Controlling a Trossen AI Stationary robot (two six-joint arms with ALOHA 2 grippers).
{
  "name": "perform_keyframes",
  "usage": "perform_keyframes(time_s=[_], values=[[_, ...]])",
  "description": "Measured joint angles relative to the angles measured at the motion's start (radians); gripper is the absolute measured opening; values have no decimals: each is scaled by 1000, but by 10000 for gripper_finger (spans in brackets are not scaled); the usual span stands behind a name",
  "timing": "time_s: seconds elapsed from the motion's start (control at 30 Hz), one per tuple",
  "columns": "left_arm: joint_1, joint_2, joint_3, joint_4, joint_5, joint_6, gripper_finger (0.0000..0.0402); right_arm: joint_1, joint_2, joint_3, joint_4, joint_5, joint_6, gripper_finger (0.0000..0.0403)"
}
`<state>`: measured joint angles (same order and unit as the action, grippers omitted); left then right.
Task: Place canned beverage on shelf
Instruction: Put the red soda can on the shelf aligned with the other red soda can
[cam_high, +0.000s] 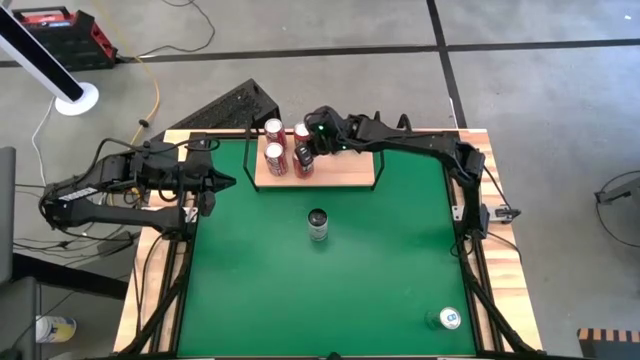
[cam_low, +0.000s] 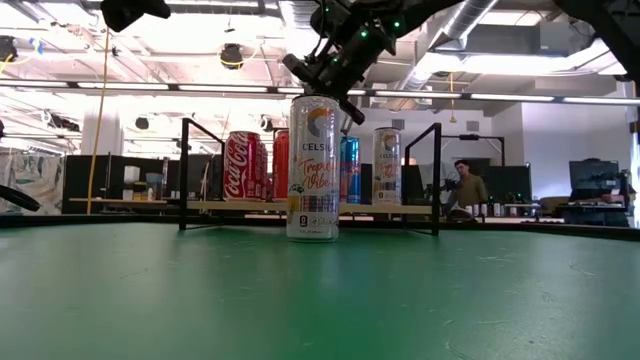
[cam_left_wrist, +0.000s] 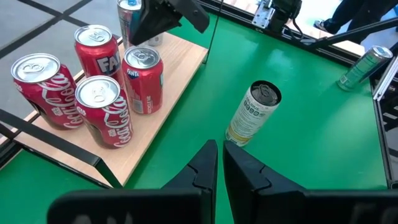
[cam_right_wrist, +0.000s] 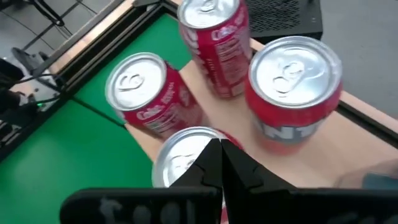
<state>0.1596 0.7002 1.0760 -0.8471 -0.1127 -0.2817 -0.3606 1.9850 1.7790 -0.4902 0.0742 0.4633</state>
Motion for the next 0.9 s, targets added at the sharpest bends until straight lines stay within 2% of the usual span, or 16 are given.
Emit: perform_keyframes(time_s=[0.67,0.9], values=[[0,0,0,0,0,7,10,2,-2,0,-87,18,65,21],[0,0,0,-2,0,7,10,20,-2,0,-101,38,145,21]])
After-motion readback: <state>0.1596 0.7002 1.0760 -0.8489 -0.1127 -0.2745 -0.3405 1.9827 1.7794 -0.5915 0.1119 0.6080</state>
